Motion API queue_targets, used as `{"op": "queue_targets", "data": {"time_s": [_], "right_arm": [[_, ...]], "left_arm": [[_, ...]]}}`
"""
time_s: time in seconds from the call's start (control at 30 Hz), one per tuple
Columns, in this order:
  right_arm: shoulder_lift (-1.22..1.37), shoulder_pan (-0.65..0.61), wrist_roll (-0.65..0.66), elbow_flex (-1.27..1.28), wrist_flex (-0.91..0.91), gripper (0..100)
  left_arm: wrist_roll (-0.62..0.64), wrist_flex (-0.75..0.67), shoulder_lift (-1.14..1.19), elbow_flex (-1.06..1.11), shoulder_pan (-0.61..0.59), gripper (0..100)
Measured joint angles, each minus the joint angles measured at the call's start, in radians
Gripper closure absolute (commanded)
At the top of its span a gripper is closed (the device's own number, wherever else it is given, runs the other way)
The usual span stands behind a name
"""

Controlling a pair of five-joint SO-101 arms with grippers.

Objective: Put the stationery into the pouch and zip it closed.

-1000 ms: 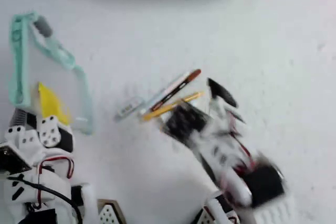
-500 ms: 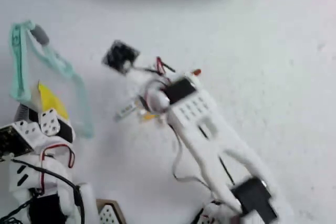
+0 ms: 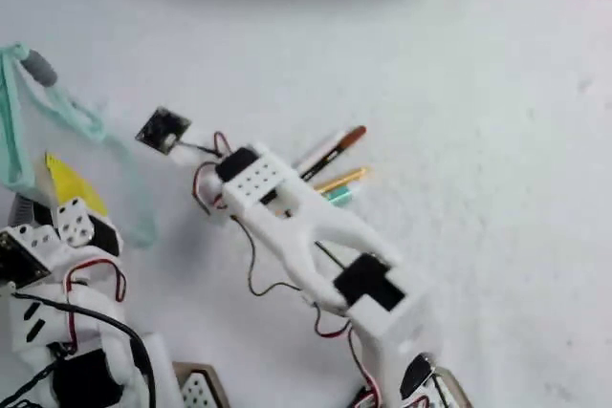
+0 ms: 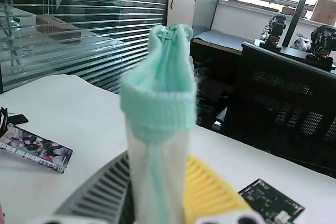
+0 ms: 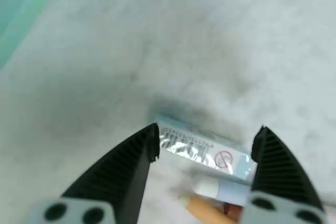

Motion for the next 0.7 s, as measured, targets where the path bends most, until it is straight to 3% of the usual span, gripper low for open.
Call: {"op": "queue_targets", "data": {"time_s": [0.23,0.47,0.7], "right_arm": [[0.095,-0.028,0.018,-0.009,-0.046,73.7],[0.094,0.041,0.229,-0.020,0.028,93.8],[0.092,0.221,0.324,-0.032,0.149,81.8]], "left_arm": [[0.000,0.000,0.000,0.000,-0.002,98],[0.002,0.000,0.000,0.000,-0.005,98],[0.075,0.002,0.000,0.000,0.066,98]]}}
